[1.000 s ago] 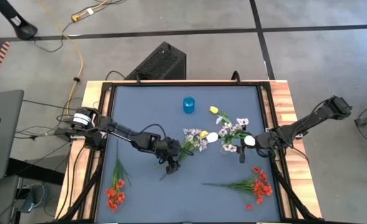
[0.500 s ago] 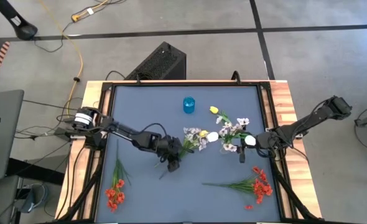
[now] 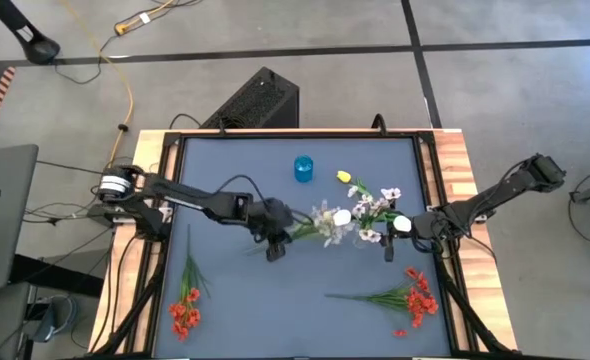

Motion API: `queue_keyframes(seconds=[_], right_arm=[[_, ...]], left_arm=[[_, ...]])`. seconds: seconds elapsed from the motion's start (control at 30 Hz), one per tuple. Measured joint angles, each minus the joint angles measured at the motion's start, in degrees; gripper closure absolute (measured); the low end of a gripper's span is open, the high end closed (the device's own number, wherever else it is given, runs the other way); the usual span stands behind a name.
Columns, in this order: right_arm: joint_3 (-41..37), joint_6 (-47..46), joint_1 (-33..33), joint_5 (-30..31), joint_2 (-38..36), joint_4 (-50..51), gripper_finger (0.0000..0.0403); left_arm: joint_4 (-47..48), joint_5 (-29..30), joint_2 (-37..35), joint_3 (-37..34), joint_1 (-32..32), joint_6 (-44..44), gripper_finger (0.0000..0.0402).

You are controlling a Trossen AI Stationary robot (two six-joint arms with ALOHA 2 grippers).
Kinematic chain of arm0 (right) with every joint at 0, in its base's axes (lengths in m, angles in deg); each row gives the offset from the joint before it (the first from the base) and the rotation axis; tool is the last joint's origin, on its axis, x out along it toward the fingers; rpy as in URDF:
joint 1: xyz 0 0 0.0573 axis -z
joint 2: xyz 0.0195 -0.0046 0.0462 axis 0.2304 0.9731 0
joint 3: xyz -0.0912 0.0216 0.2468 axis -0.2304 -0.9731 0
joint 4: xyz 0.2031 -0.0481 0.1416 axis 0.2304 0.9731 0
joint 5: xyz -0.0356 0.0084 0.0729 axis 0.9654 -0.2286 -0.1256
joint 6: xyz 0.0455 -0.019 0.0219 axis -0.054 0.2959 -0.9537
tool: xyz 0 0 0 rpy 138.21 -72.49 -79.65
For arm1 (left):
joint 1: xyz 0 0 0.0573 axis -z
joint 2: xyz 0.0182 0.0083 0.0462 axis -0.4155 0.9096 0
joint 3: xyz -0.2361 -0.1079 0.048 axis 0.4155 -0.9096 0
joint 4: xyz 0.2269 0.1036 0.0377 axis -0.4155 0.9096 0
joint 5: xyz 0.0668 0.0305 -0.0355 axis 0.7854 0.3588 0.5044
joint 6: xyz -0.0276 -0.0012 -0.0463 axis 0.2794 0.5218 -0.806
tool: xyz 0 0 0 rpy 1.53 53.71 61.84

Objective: Sort flowers into vase by color
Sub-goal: Put the white flowers into the transparent vase

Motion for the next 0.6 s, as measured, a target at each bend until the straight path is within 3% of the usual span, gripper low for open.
queue_keyframes(seconds=[0.17,0.4,0.53,0.6], right_arm=[[0.0,0.0,0.0,0.0,0.0,-0.5,0.0218],[0.0,0.6,0.0,0.0,0.0,-0.9,0.0218],[0.0,0.7,0.0,0.0,0.0,-1.3,0.0218],[0.0,0.7,0.0,0.0,0.0,-1.3,0.0218]], left_arm=[[5.6,3.8,-8.8,0.2,-2.7,2.1,0.0394],[8.2,16.3,-16.8,-0.3,-5.5,5.1,0.0395],[2.6,25.7,-16.6,-0.3,-6.0,8.9,0.0394],[-4.0,25.3,-15.7,-0.3,-6.5,11.0,0.0394]])
